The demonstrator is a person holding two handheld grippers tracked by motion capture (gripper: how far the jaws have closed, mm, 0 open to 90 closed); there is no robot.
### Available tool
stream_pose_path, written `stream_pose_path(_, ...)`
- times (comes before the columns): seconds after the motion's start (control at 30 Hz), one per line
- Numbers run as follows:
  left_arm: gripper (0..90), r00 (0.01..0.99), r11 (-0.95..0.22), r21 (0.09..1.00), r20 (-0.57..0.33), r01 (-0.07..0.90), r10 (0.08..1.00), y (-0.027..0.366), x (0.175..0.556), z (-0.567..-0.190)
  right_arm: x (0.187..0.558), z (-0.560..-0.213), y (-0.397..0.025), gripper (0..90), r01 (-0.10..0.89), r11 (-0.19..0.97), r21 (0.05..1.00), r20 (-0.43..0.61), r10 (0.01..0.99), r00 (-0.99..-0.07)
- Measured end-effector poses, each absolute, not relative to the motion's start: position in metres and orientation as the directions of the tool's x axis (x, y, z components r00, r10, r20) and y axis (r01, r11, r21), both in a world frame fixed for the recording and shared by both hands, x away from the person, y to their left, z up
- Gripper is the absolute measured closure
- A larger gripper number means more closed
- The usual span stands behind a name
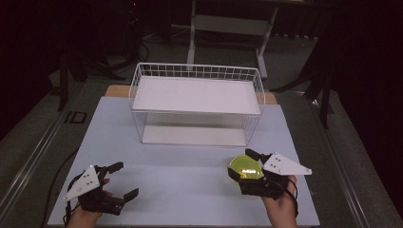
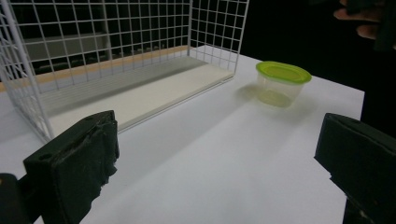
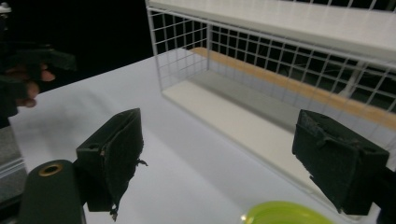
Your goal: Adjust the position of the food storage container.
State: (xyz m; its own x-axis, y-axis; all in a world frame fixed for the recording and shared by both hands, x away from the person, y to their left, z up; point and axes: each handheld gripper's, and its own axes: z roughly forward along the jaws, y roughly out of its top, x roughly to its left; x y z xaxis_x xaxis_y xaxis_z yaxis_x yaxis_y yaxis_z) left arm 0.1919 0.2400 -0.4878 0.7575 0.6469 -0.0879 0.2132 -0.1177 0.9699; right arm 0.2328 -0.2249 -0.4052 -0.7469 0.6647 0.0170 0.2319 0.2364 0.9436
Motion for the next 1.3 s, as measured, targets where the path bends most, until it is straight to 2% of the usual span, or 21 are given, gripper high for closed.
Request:
stream_pose_path(0.4, 0.5, 0.762, -0.109, 0.97, -0.099, 0.218, 0.64, 0.239, 0.193, -0.488, 0.26, -0.405, -0.245, 11.9, 0.277, 0.23, 0.933, 0.031, 0.715, -0.698)
stream_pose_path(0.83, 0.5, 0.767, -0.113, 0.969, -0.098, 0.218, 0.634, 0.238, 0.193, -0.489, 0.286, -0.419, -0.266, 13.6, 0.349, 0.21, 0.913, 0.062, 0.776, -0.628)
stream_pose_path(0.9, 0.5, 0.766, -0.113, 0.969, -0.099, 0.219, 0.635, 0.238, 0.193, -0.489, 0.29, -0.425, -0.273, 21.0, 0.377, 0.218, 0.9, 0.051, 0.808, -0.587)
stream_pose_path(1.03, 0.5, 0.769, -0.113, 0.969, -0.102, 0.222, 0.631, 0.238, 0.193, -0.489, 0.293, -0.436, -0.282, 24.3, 0.385, 0.233, 0.893, 0.02, 0.834, -0.551)
stream_pose_path(1.1, 0.5, 0.77, -0.113, 0.969, -0.101, 0.22, 0.63, 0.238, 0.193, -0.489, 0.294, -0.441, -0.288, 33.6, 0.397, 0.234, 0.888, 0.016, 0.845, -0.535)
stream_pose_path(1.13, 0.5, 0.77, -0.114, 0.969, -0.101, 0.221, 0.63, 0.238, 0.193, -0.489, 0.294, -0.444, -0.29, 34.9, 0.402, 0.236, 0.885, 0.014, 0.849, -0.528)
stream_pose_path(1.2, 0.5, 0.77, -0.114, 0.969, -0.101, 0.22, 0.63, 0.238, 0.193, -0.489, 0.295, -0.45, -0.296, 45.5, 0.417, 0.224, 0.881, 0.029, 0.854, -0.519)
stream_pose_path(1.23, 0.5, 0.77, -0.114, 0.969, -0.101, 0.221, 0.63, 0.238, 0.193, -0.489, 0.295, -0.453, -0.299, 46.4, 0.428, 0.216, 0.878, 0.037, 0.859, -0.51)
stream_pose_path(1.3, 0.5, 0.77, -0.113, 0.969, -0.101, 0.219, 0.63, 0.238, 0.192, -0.489, 0.295, -0.459, -0.303, 53.9, 0.454, 0.22, 0.863, 0.048, 0.859, -0.509)
